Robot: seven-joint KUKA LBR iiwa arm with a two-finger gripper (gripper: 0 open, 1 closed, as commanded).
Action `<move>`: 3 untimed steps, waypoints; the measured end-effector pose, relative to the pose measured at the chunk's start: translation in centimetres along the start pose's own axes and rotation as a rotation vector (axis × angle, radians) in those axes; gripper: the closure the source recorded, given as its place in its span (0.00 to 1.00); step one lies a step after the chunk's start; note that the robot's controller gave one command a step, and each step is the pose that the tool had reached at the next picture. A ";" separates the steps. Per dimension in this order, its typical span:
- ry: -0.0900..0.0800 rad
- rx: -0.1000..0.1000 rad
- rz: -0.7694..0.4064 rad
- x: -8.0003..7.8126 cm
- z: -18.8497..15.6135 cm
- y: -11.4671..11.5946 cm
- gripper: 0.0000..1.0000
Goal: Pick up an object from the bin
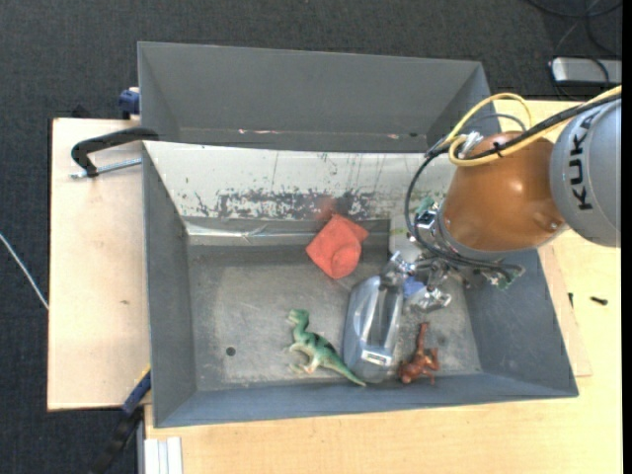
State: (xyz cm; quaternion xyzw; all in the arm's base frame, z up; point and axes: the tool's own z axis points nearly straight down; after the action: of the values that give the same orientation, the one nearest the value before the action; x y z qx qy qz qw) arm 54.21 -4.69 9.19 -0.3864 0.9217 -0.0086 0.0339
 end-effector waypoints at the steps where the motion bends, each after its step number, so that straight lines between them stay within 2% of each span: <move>1: 0.000 0.000 0.000 0.0 0.0 0.0 1.00; 3: 0.000 0.000 0.000 0.0 0.0 0.0 1.00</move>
Offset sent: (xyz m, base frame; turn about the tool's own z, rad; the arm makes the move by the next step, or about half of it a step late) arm 0.0000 0.0000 0.0000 0.0000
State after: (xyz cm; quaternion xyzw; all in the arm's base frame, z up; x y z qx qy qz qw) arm 54.20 -4.69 9.19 -0.3864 0.9217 -0.0086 0.0339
